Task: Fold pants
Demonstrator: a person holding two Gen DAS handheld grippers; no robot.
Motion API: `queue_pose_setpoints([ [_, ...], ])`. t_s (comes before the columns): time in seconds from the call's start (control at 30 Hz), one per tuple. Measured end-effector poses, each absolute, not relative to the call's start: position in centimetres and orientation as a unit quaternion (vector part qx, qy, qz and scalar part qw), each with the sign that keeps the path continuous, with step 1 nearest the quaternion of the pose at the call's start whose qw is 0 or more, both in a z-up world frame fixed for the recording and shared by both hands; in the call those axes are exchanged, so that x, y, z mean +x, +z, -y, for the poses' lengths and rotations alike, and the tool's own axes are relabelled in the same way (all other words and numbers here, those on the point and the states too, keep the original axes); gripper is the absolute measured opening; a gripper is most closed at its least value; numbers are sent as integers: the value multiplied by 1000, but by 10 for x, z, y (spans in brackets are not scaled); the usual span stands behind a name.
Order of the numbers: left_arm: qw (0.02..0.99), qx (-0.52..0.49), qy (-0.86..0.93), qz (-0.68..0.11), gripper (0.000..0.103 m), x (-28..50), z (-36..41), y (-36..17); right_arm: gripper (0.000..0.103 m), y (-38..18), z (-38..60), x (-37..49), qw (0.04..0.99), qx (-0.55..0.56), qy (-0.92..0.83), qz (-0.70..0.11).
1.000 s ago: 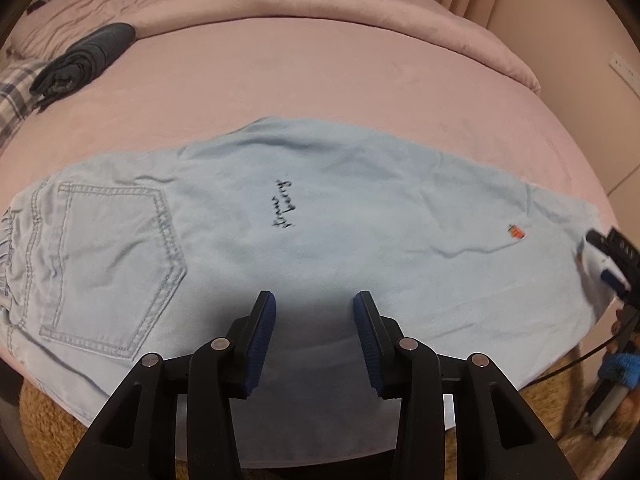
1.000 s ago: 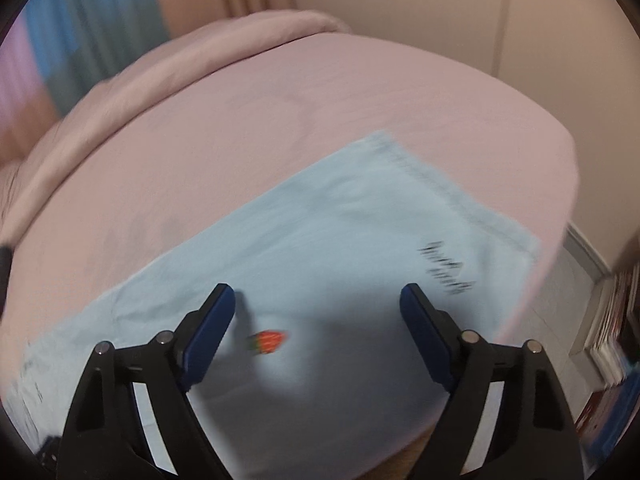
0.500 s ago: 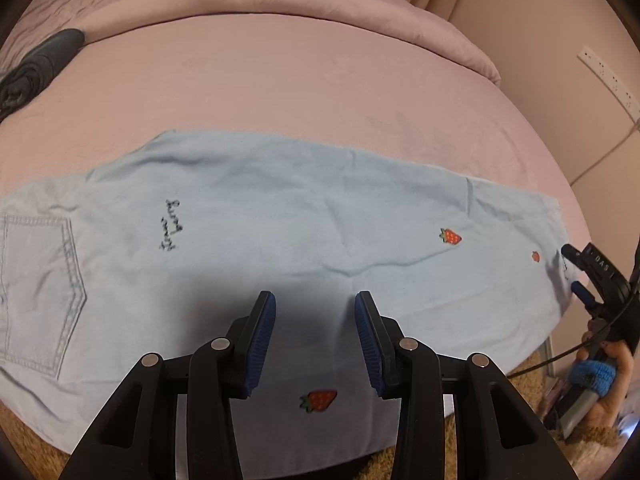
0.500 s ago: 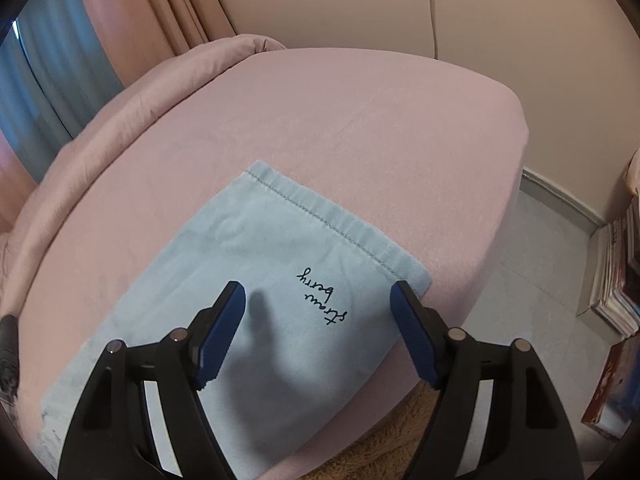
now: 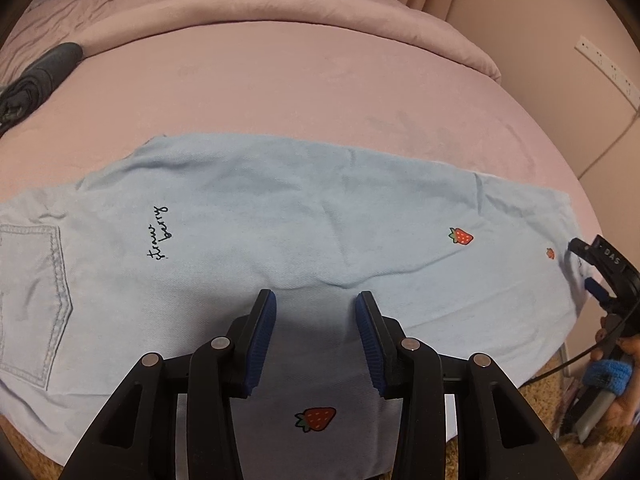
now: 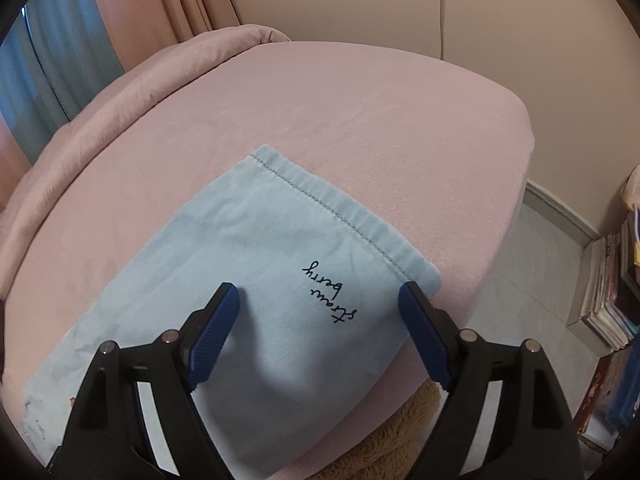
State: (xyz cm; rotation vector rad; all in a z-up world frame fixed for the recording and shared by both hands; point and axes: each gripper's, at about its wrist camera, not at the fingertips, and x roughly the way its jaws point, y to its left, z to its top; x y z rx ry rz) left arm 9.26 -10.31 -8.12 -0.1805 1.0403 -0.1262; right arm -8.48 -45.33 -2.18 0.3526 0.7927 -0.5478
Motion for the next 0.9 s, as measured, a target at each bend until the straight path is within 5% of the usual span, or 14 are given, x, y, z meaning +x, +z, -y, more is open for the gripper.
queue_pose_setpoints([
  [0.33,864,-119,-77,-484,42,96,97,-85,80,-4,472,-112,855,178,-329,-359],
  [0.57,867,-119,-84,-476,42,89,91,-84,81,-27,499,-123,858,308,-248,-328],
  [0.9,865,-131,-81,-478,42,89,89,-84,74,-28,475,-107,880,278,-218,-318],
])
